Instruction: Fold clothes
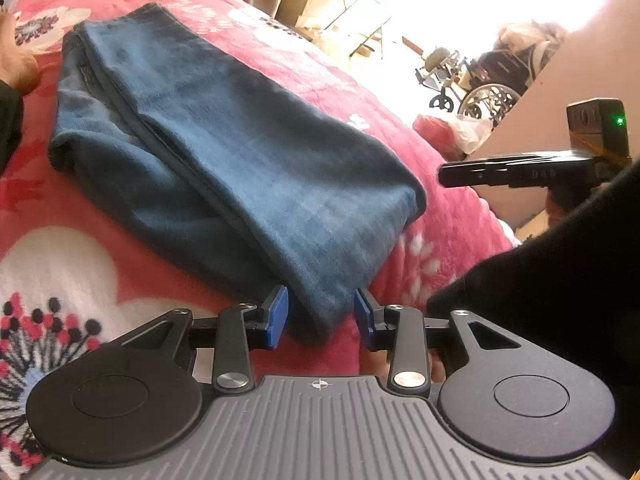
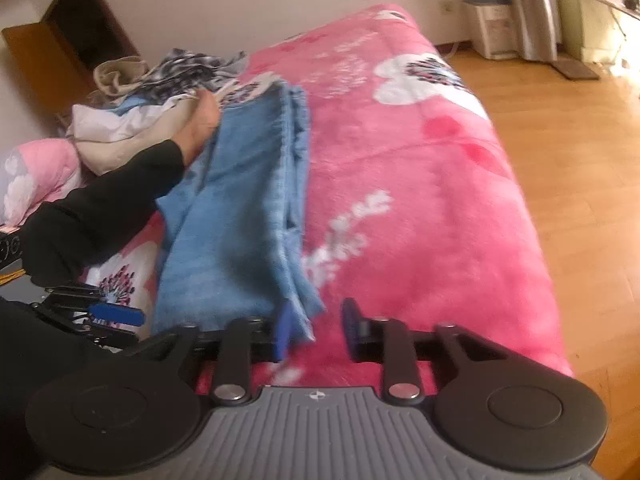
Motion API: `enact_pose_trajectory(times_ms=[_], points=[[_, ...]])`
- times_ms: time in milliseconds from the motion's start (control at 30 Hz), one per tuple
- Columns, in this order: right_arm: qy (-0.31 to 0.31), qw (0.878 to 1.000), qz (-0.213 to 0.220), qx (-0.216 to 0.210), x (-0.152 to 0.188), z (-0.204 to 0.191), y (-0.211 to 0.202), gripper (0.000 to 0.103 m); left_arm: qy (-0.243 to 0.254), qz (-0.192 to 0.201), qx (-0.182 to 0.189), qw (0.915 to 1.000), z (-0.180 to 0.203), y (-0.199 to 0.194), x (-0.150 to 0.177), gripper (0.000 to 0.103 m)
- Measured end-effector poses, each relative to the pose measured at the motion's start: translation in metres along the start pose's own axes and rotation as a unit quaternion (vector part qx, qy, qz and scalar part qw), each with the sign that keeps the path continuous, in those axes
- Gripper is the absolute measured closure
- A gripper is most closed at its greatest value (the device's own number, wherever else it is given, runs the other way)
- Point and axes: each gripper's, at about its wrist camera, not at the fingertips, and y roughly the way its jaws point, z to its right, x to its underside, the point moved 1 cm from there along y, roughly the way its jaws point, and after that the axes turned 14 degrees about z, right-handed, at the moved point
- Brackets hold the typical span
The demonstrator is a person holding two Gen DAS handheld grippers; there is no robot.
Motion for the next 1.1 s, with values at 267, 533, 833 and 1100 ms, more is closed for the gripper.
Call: enact_pose_trajectory(times_ms=[267, 533, 833, 1100], points=[[0.052, 0.995, -0.039, -0.081, -0.002, 0.009, 0.048, 0.055, 0.006, -0.034, 0.010, 0.9994, 0.001, 0.011, 0.014, 0.067], [0.139, 0.972, -0.078, -0.170, 0.002, 0.031, 0.053, 0.056, -0.006, -0.037, 0.003, 0.9993, -0.008, 0.006, 0.014, 0.066], [0.122, 0.980, -0.068, -0.142, 0.000, 0.026, 0.040, 0.056, -0.017, -0.041, 0.003, 0.9990, -0.008, 0.011, 0.013, 0.066], [0.086, 0.993, -0.027, -0.074, -0.008, 0.021, 0.011, 0.056, -0.004, -0.034, -0.018, 0.9992, -0.014, -0.007, 0.000, 0.066]])
